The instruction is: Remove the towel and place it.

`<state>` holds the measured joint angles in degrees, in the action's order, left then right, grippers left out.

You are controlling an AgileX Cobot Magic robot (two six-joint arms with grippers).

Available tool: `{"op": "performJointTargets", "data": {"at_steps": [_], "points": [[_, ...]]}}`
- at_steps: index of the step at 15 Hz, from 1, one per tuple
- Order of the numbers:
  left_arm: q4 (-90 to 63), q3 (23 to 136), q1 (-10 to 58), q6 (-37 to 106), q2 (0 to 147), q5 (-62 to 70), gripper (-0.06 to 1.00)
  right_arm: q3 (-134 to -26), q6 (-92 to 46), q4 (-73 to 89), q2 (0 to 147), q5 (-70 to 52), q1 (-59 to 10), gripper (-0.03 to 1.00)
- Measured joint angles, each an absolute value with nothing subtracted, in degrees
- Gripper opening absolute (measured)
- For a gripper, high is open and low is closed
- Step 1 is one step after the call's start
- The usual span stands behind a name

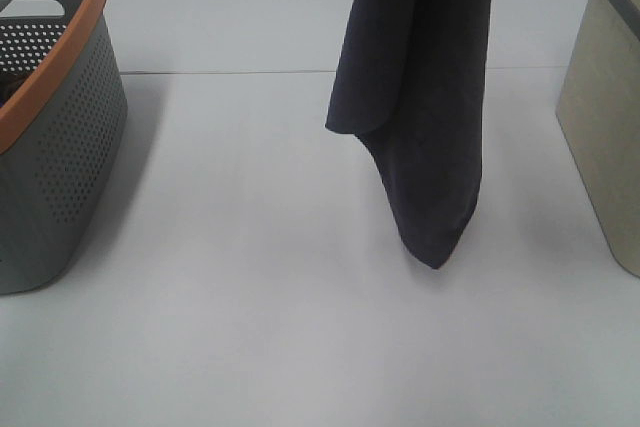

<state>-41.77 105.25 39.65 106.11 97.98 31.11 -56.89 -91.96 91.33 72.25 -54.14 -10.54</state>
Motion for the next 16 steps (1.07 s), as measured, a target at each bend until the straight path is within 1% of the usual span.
{"op": "performJointTargets", "data": {"at_steps": [3, 5, 8, 16], "points": [[-41.8, 105.3, 39.6, 106.1, 98.0, 31.1, 0.0, -56.9, -92.5, 91.9, 72.2, -53.5, -10.5, 0.65], [-41.8, 105.3, 39.6, 106.1, 98.0, 31.1, 0.0, -56.9, -96.6, 95.4, 72.6, -51.2, -10.5, 0.65], [-41.8, 105.3, 39.6, 106.1, 98.0, 31.1, 0.0, -57.1, -98.4, 96.6, 77.0, -49.9, -10.5, 0.64], [-41.8, 105.3, 39.6, 106.1, 98.0, 31.1, 0.0, -57.1, -98.1, 90.0, 90.0, -54.5, -10.5, 0.64]]}}
